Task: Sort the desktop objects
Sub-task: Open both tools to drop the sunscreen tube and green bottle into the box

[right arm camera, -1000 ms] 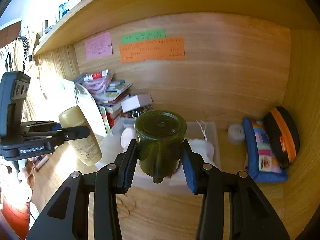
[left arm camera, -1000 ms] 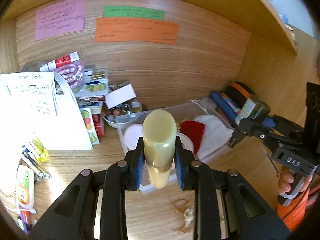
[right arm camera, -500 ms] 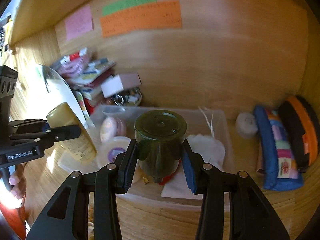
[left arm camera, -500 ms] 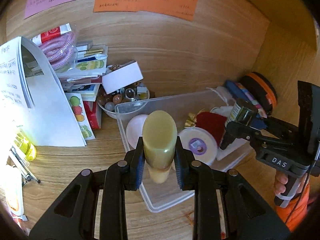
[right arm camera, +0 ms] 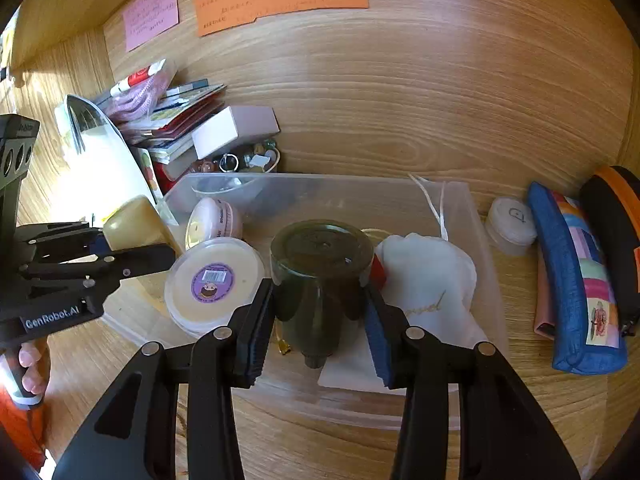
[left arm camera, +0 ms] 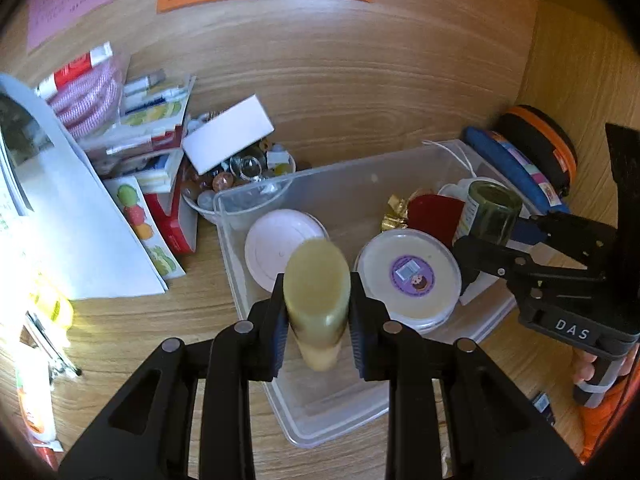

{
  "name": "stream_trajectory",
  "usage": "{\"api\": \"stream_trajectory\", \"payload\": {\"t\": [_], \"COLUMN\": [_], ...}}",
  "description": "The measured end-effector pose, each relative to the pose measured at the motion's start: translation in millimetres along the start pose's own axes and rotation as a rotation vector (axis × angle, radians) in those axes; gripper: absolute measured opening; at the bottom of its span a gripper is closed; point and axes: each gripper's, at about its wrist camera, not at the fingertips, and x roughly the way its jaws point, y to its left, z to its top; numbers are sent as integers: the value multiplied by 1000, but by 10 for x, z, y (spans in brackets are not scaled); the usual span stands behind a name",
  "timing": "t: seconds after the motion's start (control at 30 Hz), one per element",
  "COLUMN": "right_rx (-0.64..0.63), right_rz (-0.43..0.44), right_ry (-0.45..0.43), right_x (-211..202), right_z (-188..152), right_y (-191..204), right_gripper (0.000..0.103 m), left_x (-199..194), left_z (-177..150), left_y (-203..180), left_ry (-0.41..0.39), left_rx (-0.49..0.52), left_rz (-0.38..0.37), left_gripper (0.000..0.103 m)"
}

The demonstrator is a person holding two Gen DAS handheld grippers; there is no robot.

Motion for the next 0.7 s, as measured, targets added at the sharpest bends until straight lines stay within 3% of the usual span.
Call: {"api": "stream_trajectory", "payload": {"t": [0.13,0.2,0.43,0.53,0.7], "right_rx": [-5,-14,-50,-56,-36], "right_rz": [-11,-28,-84,-103,-98], "right_ry": [-5,-9,-77,-96,-95], "right_x": [4,14,-100,-132,-132], "right_z": [2,9,28,44,50], "right_y": [1,12,64,69,24], "right_gripper": [39,45,67,74,83], "left_x": [-17,-17,-157,-233,-267], "left_z": [-14,-25,-32,-34,-28], "left_y": [-55,-65,-77,-93,-85], "left_ry": [-13,-14,-87,-124,-138], "left_rx": [22,29,23,36,29], "left_rz": [23,35,69,93,115], "left_gripper": [27,29,67,74,77]}}
